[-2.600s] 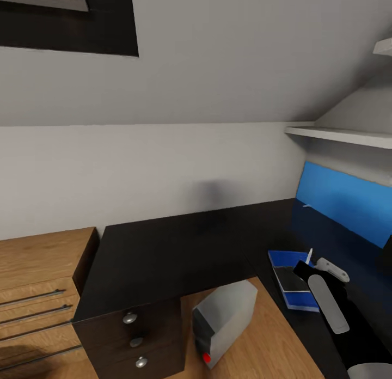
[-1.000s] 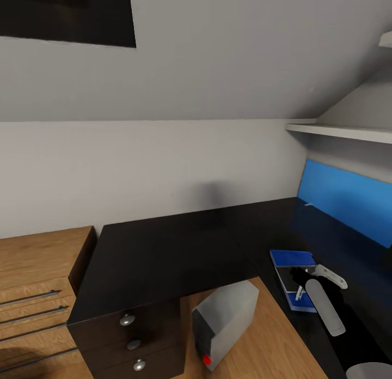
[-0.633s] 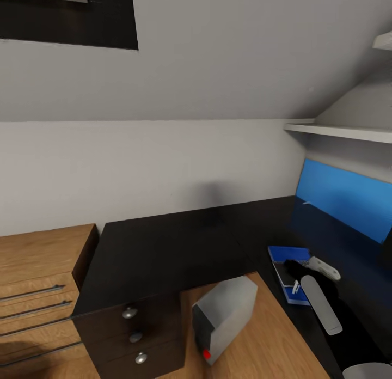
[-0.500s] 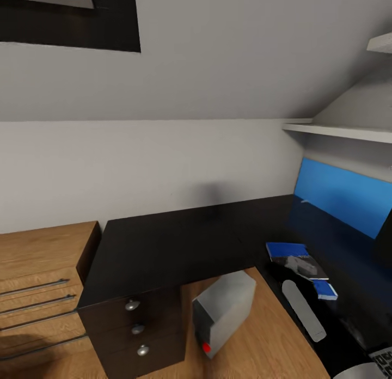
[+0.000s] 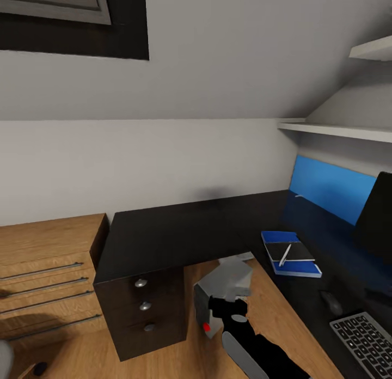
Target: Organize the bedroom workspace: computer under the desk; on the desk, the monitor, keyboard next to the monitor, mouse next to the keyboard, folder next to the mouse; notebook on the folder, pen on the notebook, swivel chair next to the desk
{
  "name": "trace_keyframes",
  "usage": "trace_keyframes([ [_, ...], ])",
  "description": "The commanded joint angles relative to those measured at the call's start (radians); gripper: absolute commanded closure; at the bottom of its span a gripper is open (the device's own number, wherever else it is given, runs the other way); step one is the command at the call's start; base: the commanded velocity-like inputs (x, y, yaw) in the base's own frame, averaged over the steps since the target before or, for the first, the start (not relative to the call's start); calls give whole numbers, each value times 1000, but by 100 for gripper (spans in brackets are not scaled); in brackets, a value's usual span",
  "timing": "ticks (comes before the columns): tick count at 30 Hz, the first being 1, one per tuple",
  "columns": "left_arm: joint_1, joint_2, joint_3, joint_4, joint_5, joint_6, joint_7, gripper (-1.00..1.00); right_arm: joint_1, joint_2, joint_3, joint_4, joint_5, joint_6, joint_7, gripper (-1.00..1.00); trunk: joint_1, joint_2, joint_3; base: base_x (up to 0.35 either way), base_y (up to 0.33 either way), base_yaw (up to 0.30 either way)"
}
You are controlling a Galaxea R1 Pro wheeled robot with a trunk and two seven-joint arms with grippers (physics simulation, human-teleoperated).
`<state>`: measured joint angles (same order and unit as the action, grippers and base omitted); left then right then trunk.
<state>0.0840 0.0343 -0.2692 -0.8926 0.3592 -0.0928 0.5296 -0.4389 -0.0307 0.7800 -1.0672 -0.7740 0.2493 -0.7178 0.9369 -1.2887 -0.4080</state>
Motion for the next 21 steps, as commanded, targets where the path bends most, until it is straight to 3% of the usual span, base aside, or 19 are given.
trace_keyframes([
  [1,0,-4,0,-7,10,-12,12,-100,-2,5,-3,-8,2,-1,-13,-100,-4,7,2,0,0,0],
  [5,0,-25,2,-29,10,-19,19,-100,-5,2,-25,-30,17,-23,-30,-100,-19,35,15,0,0,0],
  [12,12,-4,22,-69,10,-37,27,-100,-1,-31,-30,-69,25,-62,-41,-100,-38,70,31,0,0,0],
  [21,13,-1,24,-113,12,-41,27,-100,-1,-34,-27,-82,23,-113,-40,-100,-38,70,31,0,0,0],
])
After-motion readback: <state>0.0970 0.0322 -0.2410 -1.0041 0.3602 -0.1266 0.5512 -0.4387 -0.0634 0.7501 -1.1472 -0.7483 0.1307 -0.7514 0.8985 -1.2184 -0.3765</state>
